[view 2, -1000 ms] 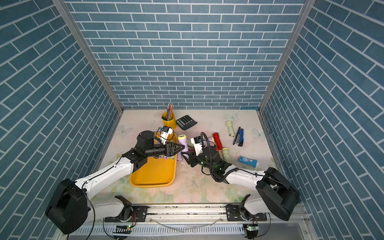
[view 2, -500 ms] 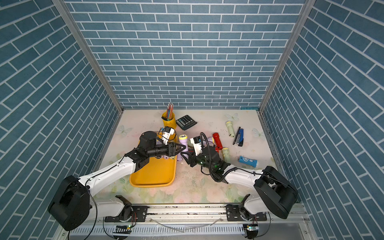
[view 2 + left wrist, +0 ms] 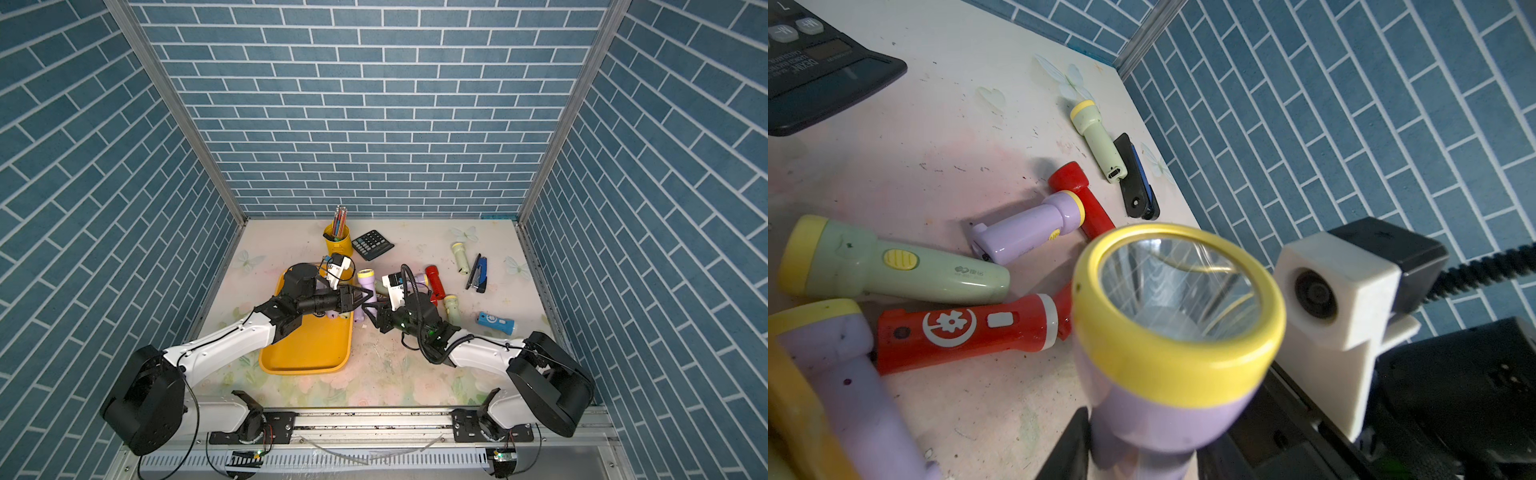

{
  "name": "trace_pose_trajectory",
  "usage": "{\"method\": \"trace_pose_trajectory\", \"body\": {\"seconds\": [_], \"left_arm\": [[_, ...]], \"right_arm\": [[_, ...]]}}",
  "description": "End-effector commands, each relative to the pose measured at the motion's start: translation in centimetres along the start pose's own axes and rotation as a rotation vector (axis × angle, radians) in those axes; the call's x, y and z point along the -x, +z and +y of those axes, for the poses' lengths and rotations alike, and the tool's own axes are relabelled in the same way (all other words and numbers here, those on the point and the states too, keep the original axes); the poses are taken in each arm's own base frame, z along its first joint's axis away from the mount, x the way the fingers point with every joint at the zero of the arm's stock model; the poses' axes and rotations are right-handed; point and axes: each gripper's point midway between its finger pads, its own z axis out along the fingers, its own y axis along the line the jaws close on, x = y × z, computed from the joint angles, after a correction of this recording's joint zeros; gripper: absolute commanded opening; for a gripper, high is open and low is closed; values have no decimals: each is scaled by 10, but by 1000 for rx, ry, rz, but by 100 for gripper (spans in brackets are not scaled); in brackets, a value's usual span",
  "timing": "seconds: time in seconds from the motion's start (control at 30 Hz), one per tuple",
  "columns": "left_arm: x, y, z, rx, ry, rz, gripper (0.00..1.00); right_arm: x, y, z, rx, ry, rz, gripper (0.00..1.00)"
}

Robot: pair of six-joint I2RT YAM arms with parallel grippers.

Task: Put the flashlights into the storage boxes
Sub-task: Pick up the flashlight from the center of the board.

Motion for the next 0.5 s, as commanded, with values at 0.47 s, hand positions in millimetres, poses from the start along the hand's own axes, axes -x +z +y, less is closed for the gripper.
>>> {"method": "trace_pose_trajectory", "body": {"seconds": [0.47], "left_arm": [[-24, -79, 47, 313, -84, 198, 33]], "right_arm": [[-3, -10, -6, -73, 19, 28, 58]]}}
